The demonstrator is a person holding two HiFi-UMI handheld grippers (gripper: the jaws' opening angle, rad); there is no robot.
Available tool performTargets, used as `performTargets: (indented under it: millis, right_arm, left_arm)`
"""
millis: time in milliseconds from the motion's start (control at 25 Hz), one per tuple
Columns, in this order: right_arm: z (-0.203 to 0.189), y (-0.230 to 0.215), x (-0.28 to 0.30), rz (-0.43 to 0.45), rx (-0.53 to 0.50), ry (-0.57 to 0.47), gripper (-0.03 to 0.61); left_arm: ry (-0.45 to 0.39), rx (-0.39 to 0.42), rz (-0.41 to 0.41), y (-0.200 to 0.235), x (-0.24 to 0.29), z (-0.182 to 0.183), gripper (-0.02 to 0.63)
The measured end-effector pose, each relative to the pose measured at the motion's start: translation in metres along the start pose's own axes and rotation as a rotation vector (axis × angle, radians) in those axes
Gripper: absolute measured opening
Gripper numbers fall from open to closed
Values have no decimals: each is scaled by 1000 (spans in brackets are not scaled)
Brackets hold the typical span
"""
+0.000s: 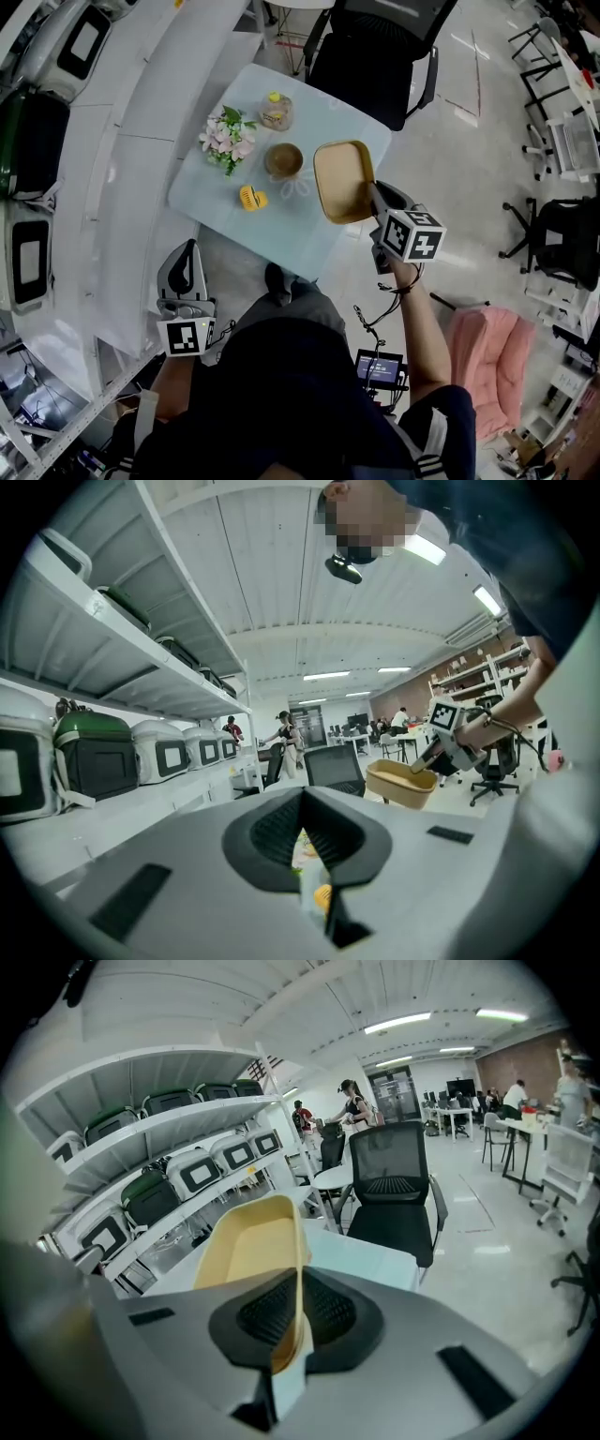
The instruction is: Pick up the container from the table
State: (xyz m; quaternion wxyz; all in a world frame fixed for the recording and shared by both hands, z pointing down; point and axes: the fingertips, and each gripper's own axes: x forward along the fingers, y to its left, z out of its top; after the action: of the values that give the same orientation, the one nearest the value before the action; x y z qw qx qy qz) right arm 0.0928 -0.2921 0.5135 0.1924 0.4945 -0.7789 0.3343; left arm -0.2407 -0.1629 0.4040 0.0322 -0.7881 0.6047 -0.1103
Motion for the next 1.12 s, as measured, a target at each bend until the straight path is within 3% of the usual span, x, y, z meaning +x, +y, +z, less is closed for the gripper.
performTargets:
  millis: [200,400,1120]
  right_arm:
    - [4,17,-30,16,-17,-31,12]
    - [4,31,-57,25,-24,-72,12]
    - [4,63,-143,10,-36,-257,14]
  left_arm:
    - [1,-36,3,-5,-4,6,3]
    - [-19,5,-20,-9,-10,11,3]
    - [-47,0,-56,-25,-17,27,3]
